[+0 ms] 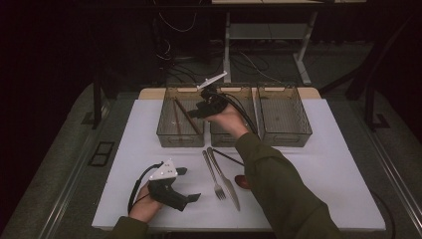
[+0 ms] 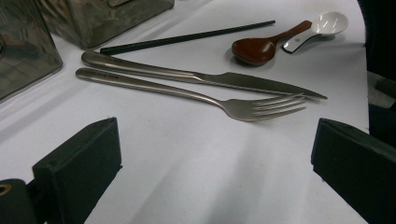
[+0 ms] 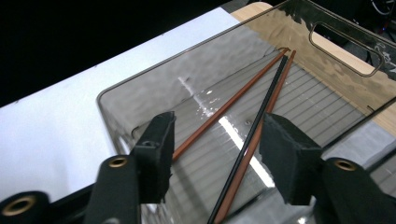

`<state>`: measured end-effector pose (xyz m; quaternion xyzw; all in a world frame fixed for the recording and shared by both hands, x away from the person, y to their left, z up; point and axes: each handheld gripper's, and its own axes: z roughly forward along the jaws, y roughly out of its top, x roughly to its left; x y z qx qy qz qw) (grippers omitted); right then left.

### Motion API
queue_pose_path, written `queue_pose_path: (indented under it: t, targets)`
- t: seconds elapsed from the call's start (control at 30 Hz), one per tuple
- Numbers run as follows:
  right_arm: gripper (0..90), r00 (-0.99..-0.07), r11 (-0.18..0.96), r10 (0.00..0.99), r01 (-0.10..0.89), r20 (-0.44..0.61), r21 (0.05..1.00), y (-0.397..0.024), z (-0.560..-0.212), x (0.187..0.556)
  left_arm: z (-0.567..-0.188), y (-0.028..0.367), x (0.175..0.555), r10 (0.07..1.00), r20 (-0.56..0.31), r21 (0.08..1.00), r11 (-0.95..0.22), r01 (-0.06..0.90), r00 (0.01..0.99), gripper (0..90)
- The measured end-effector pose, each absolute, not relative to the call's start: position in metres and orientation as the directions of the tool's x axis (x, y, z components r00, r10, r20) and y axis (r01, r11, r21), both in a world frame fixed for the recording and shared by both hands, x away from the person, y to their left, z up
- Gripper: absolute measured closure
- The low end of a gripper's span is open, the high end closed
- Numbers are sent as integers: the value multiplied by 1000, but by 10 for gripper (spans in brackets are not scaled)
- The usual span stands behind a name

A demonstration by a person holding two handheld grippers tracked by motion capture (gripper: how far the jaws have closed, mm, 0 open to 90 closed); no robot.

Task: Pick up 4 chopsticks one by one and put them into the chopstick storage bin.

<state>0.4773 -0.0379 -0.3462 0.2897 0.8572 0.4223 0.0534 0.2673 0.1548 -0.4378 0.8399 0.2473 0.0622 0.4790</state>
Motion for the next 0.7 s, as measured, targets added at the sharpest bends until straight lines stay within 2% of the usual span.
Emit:
queue_pose_path:
  t: [0.27,0.7]
  targets:
    - [377,-849,487,509,420,142,766,-61,-345,461,-439,155,267,481,-134,835,-416,360,866,4]
    - [344,-881,486,456,365,126,794,-93,-338,433,-439,157,264,489,-131,837,-413,360,862,4]
